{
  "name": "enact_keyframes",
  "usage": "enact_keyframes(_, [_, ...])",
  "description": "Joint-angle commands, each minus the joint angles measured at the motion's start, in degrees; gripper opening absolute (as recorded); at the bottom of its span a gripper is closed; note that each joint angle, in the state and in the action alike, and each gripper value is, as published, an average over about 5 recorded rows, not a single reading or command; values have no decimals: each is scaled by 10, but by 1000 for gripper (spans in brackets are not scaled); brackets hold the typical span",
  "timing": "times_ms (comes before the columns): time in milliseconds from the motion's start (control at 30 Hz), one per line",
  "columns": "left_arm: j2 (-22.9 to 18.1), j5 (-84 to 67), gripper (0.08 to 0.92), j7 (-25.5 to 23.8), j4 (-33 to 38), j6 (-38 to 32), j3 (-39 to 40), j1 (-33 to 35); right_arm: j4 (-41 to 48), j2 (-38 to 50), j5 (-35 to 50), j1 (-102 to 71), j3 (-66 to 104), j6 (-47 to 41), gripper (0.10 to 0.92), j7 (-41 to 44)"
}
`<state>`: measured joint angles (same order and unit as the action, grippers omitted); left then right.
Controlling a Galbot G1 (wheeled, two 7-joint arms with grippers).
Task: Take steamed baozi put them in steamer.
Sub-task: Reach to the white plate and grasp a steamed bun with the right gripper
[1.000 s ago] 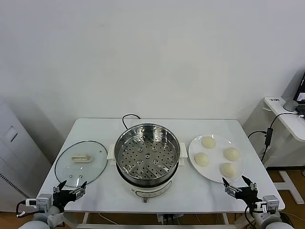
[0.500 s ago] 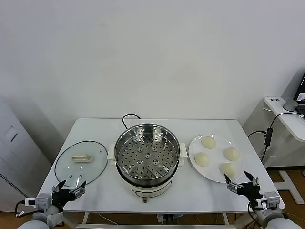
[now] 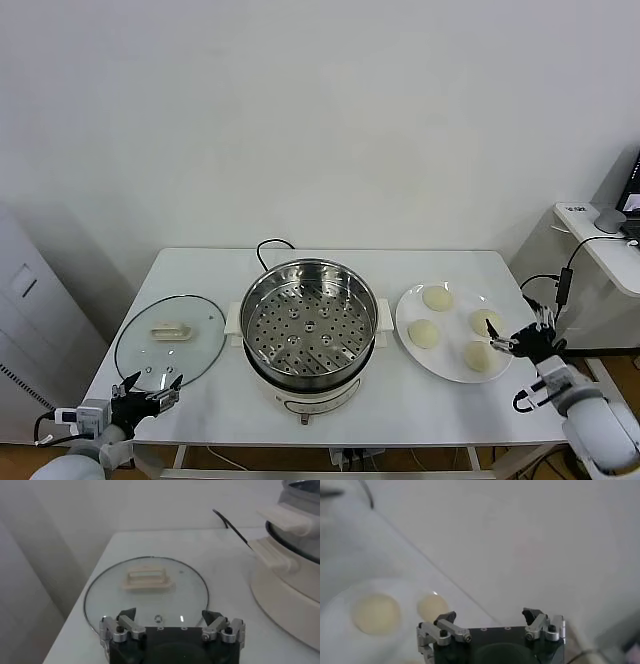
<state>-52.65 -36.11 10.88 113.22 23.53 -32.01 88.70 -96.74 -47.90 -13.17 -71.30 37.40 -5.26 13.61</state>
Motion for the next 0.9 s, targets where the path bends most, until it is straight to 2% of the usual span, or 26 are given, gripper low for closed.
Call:
enact_keyframes(33, [3, 20, 823, 2, -6, 14, 1, -11, 124, 57, -124, 179, -91, 40, 823, 133])
enact_keyframes(200, [3, 17, 823, 0, -16, 29, -1, -20, 199, 94, -87, 297, -209, 65, 823, 211])
enact_keyframes(467, [4, 20, 823, -2, -21, 37, -2, -25, 283, 121, -41, 476, -388, 55, 823, 333])
enact_keyframes(900, [9, 19, 823, -5, -21, 41, 3, -27, 510, 12, -19, 727, -619, 165, 823, 472])
